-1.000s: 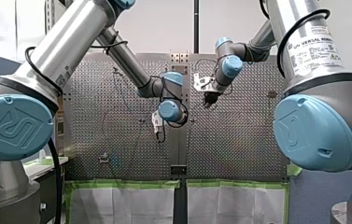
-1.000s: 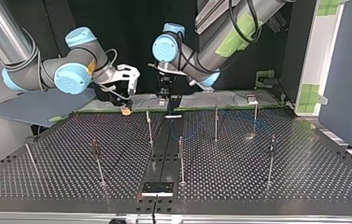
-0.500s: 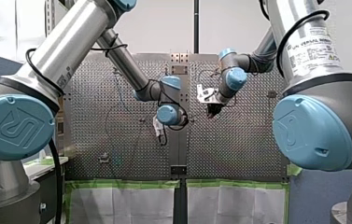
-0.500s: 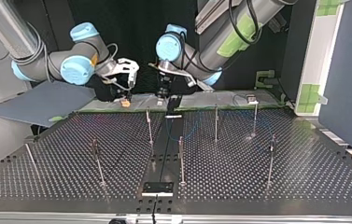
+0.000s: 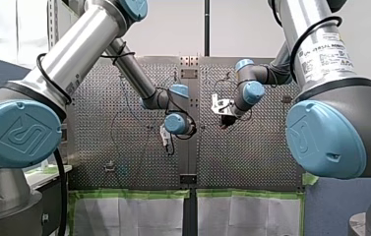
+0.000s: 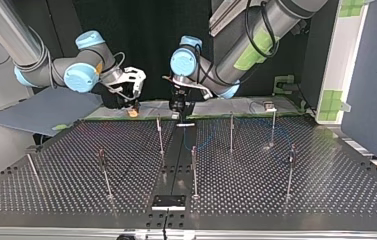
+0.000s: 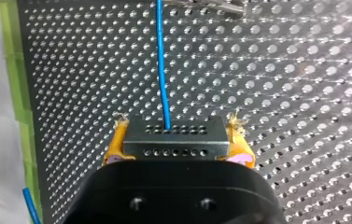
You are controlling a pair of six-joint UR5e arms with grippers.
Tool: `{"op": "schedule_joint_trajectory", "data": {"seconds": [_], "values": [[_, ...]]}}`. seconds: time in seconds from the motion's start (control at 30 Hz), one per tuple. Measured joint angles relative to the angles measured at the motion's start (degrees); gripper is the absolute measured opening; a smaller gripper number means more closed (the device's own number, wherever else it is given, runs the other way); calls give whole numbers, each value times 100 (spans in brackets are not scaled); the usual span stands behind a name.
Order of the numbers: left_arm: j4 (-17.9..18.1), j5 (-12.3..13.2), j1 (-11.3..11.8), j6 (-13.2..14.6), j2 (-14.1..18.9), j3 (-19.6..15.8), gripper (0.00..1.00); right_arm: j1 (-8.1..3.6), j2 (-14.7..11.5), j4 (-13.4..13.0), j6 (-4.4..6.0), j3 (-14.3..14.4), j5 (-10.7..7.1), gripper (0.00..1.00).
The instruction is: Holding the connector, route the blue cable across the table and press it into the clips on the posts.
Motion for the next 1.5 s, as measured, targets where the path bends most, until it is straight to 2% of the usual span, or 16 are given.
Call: {"op": "schedule_joint_trajectory", "data": {"seconds": [0.17,0.53,0.87,1.1,1.3,1.5], "values": [[76,111,40,1,-2,3,2,-42,69,-92,13,-46,-67,0],[157,226,101,-17,-49,57,2,-109,507,-133,26,-296,-155,0],[17,265,125,-7,-453,440,2,-172,610,-130,58,-448,-254,0],[-180,288,220,8,-507,781,2,-210,646,-139,62,-546,-298,0],[-244,378,324,51,-515,964,2,-247,783,-135,67,-707,-312,0],[-322,500,437,89,-579,1114,2,-273,839,-124,124,-921,-322,0]]}}
